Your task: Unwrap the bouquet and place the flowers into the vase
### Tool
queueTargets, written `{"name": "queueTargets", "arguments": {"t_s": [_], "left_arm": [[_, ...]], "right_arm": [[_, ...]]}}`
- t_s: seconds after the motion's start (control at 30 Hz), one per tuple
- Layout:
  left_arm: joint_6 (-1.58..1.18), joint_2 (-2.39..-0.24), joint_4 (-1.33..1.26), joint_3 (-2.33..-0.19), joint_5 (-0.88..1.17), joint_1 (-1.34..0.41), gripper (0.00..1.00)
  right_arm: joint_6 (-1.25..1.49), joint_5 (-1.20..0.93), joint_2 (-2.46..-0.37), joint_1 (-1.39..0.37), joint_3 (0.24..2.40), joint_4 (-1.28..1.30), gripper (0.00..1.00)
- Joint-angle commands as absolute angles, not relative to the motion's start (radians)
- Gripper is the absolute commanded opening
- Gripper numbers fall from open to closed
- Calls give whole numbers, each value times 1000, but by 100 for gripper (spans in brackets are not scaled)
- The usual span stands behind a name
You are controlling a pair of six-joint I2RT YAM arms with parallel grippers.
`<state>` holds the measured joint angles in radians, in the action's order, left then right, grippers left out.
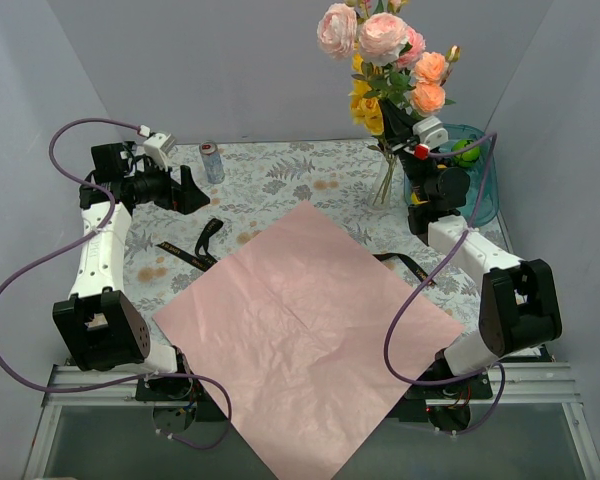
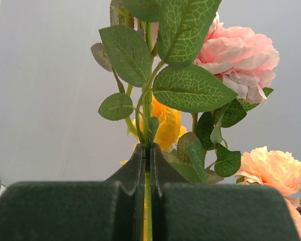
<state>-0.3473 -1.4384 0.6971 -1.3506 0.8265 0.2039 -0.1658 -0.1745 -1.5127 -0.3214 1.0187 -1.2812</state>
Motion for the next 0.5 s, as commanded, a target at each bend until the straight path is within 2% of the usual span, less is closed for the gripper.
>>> {"name": "queueTargets", "arguments": {"t_s": [0.0, 0.47], "left_arm": [[-330, -1442, 709, -1384, 839, 209, 98], [-311, -1445, 738, -1397, 831, 212, 98]], "right_arm": [[-143, -192, -1496, -299, 1043, -1603, 1], [-127, -230, -1508, -268, 991, -1666, 1]]}}
